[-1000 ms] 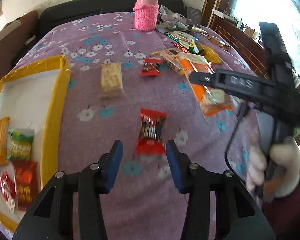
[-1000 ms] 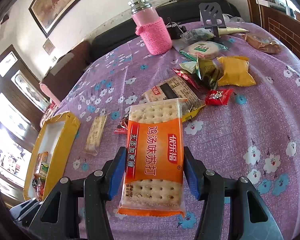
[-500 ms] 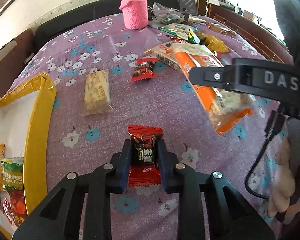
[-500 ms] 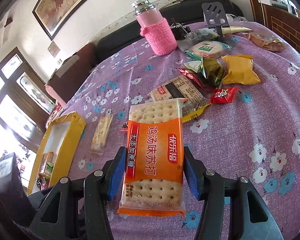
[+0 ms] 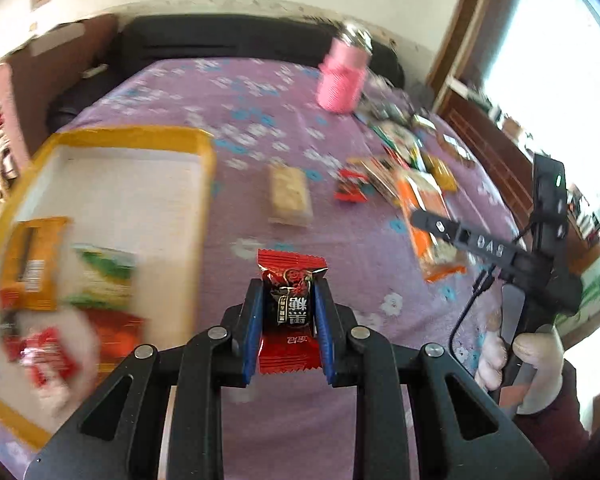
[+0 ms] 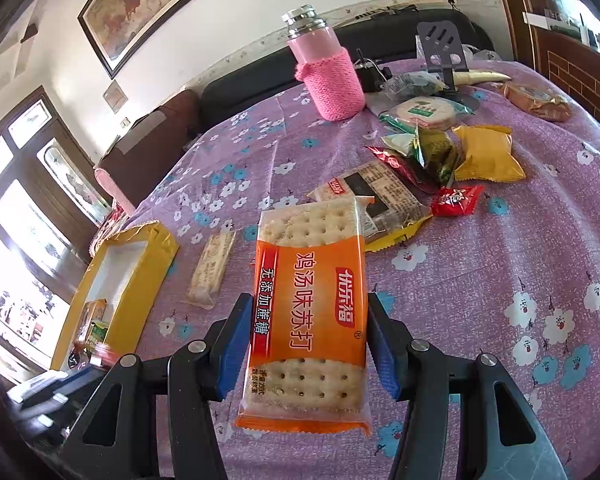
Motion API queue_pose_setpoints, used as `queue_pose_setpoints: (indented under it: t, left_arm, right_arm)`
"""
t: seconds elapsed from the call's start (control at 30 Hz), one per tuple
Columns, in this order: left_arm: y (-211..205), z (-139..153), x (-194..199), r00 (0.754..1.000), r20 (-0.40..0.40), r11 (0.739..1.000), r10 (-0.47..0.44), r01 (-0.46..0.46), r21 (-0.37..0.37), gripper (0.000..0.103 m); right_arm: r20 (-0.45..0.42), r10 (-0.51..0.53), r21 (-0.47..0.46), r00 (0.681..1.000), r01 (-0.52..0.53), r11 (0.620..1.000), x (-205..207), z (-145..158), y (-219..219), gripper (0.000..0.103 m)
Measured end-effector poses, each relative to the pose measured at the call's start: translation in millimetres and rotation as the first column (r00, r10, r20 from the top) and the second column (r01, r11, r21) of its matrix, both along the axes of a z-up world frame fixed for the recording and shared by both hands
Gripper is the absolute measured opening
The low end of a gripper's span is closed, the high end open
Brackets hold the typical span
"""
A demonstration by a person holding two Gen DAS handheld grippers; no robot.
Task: Organize snacks
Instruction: 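Carry both snacks over the yellow tray and open both tools to drop them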
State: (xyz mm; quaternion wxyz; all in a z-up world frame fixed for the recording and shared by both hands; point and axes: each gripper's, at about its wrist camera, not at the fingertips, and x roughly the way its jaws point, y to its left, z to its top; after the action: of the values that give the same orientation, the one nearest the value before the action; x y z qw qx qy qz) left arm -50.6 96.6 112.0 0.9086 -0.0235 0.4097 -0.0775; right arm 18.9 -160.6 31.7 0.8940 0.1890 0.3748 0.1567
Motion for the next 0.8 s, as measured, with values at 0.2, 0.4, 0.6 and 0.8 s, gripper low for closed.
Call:
queue_pose_setpoints:
  t: [0.2,0.4,0.6,0.8]
  left_arm:
    - [74.9,36.1,-2.8,0.990,0.062,0.992,0.128,-0.128,0.003,0.022]
    - [139.3,42.2,25.3,0.971,0.043,0.972,0.233,-0.234,0.006,0.022]
    - [170.1,27.2,54.7,0.959,-0.008,0.959,0.282,-0.282,0.005,0.022]
    - [191.9,1.9,79.6,0.942,-0.083,0.946,0.324,-0.326,0.000,0.022]
  right_arm:
    - [0.017,0.061,-0.016,0.998,-0.060,0.998,-10.4,24.7,24.3,0.056]
    - [0.016,0.189,0.014,0.982,-0.189,0.982,-10.2,64.9,80.5,0.055]
    - [-0.054,0.360,0.038,0.931,-0.358,0.933,2.9,83.2,173.4,0.055]
    - [-0.135,0.420,-0.006,0.898,-0.424,0.905,24.8,66.7,248.7,0.055]
